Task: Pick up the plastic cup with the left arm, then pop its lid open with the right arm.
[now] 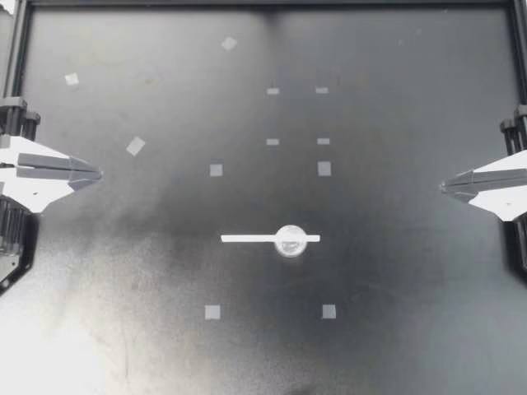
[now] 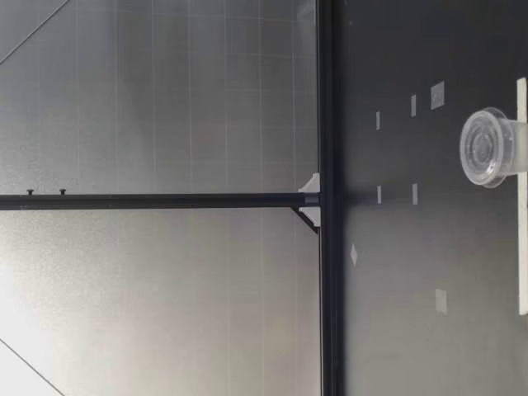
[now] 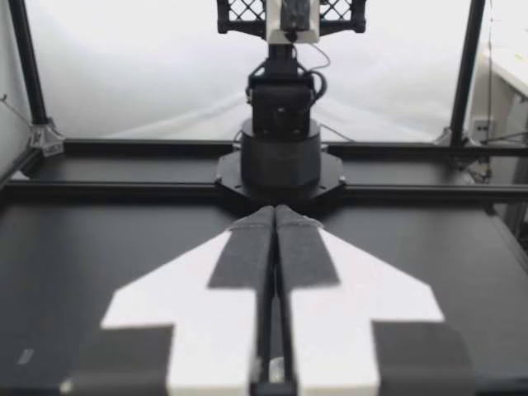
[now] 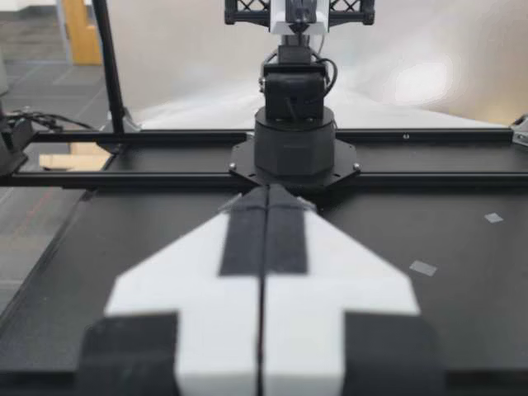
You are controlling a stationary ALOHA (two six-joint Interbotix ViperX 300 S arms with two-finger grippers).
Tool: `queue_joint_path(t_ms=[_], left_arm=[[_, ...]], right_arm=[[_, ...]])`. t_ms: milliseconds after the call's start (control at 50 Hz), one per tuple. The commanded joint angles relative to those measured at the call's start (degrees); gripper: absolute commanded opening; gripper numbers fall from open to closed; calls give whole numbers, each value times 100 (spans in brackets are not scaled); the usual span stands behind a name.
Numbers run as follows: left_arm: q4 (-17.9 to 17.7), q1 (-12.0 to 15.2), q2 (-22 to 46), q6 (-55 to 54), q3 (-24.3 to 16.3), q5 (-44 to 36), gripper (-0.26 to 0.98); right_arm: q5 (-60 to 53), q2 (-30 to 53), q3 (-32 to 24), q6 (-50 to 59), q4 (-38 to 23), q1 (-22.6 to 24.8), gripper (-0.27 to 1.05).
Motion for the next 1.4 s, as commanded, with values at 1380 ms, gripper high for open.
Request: queue_joint_path(t_ms=[1380], left_arm=[[-9, 70, 5713, -264, -1556, -984, 1]], right_arm=[[1784, 5150, -2241, 1002, 343, -44, -11]])
